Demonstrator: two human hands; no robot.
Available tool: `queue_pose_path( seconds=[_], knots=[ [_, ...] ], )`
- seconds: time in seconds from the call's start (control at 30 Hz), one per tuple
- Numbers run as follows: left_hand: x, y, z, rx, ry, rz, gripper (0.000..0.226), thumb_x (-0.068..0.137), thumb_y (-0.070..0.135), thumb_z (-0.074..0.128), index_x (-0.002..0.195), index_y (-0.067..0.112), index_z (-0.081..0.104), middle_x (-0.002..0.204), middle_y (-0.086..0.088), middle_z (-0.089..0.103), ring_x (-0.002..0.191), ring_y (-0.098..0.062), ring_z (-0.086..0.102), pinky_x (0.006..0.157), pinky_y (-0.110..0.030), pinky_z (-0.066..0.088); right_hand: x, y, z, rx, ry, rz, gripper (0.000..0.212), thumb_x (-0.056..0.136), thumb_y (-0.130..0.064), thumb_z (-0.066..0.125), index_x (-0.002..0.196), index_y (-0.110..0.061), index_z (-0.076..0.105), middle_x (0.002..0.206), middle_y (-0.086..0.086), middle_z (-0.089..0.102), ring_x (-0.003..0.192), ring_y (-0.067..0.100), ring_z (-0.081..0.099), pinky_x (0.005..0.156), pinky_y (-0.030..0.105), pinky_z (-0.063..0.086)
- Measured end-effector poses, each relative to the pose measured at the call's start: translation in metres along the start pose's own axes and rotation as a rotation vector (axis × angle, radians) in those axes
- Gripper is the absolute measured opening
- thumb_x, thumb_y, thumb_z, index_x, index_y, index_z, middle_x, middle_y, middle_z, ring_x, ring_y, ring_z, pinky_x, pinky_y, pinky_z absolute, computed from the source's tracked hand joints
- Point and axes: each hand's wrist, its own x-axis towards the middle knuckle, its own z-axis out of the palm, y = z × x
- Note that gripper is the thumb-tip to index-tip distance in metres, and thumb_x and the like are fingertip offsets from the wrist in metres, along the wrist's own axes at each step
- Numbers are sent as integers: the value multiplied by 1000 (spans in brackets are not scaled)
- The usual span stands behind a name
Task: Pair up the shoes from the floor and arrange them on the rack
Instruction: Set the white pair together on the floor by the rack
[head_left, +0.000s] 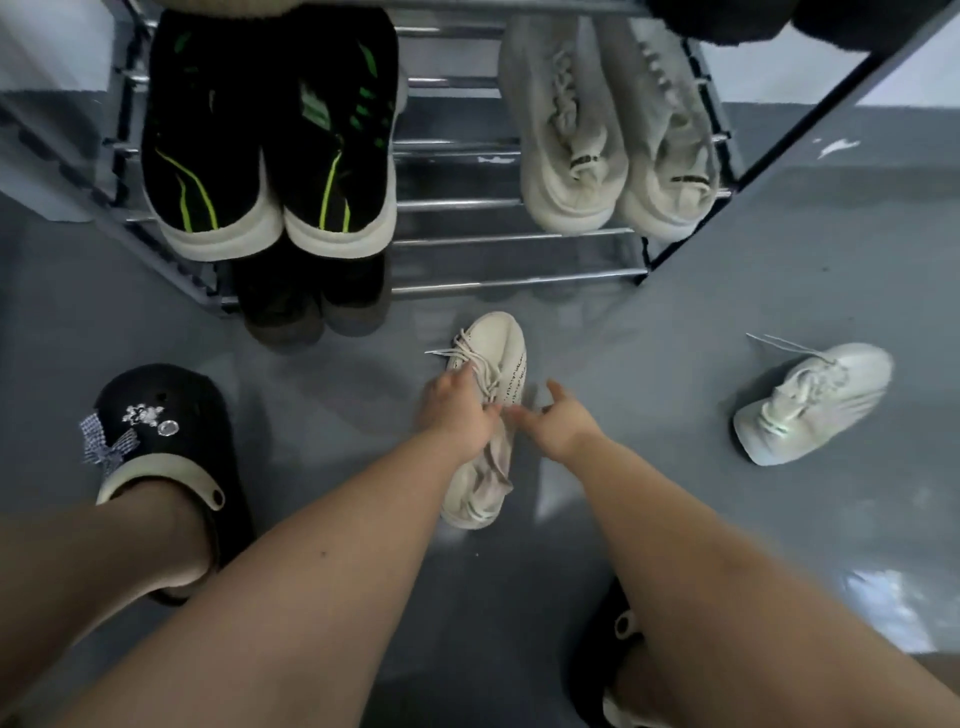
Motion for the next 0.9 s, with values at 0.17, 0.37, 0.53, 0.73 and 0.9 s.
queue_pose_path(
  seconds=[0.17, 0.37, 0.53, 0.73, 0.9],
  knots=[
    [-11, 52, 5, 243, -93, 316, 69, 94, 39, 47, 150, 16, 13, 159, -9, 9, 146, -24, 9, 119, -37, 11, -16, 15, -61, -237, 126, -36, 78, 94, -41, 51, 152, -14, 7, 153, 15, 25, 134, 32, 38, 104, 36, 36],
    [-40, 132, -1, 296, -134, 506, 69, 95, 41, 44, 151, 18, 10, 160, -6, 3, 147, -24, 8, 118, -37, 11, -52, 43, -137, -460, 262, -75, 77, 93, -46, 51, 152, -18, 10, 153, 14, 23, 136, 36, 34, 108, 42, 31],
    [-70, 183, 9, 326, -162, 639, 71, 94, 44, 45, 151, 19, 11, 160, -4, 5, 147, -22, 9, 118, -36, 11, -93, 79, -215, -665, 320, -45, 73, 93, -45, 50, 151, -17, 17, 151, 15, 28, 137, 34, 33, 110, 40, 29],
    [-86, 215, 43, 399, -260, 697, 66, 96, 45, 40, 151, 20, 12, 160, -2, 7, 147, -20, 9, 117, -33, 9, -127, 127, -284, -771, 264, 69, 69, 92, -51, 49, 149, -22, 23, 150, 6, 32, 134, 28, 39, 104, 38, 36],
    [-74, 230, 68, 462, -333, 659, 67, 96, 46, 41, 151, 21, 13, 160, -2, 8, 147, -19, 10, 118, -33, 11, -108, 164, -290, -678, 261, 94, 68, 93, -52, 46, 150, -22, 23, 150, 6, 33, 131, 28, 43, 99, 36, 38]
  ],
)
